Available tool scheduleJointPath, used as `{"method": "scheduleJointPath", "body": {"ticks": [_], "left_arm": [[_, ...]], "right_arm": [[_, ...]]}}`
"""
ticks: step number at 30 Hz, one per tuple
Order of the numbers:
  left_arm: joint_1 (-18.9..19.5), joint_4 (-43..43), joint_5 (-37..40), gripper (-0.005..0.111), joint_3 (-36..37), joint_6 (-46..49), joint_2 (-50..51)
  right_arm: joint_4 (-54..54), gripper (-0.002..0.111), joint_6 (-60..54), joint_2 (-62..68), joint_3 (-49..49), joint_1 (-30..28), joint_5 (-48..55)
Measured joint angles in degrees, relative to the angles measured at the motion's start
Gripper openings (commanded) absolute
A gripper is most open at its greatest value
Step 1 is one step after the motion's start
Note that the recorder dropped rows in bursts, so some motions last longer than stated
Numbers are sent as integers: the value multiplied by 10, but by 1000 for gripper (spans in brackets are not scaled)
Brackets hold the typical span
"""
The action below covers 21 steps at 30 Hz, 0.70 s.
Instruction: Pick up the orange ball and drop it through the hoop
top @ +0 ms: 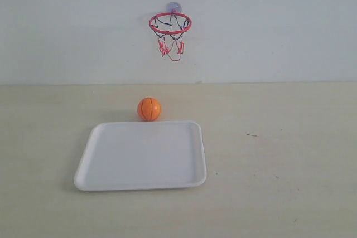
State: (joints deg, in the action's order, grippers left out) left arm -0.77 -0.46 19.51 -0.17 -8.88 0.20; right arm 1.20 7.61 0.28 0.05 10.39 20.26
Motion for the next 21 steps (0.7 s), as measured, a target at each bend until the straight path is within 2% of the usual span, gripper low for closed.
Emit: {"method": "scheduleJointPath", "body": {"ticks": [21], "left_arm": [[0, 5, 1, 4, 0, 0, 0]], "right_arm": [[0, 0, 0, 0, 0, 0, 0]]}}
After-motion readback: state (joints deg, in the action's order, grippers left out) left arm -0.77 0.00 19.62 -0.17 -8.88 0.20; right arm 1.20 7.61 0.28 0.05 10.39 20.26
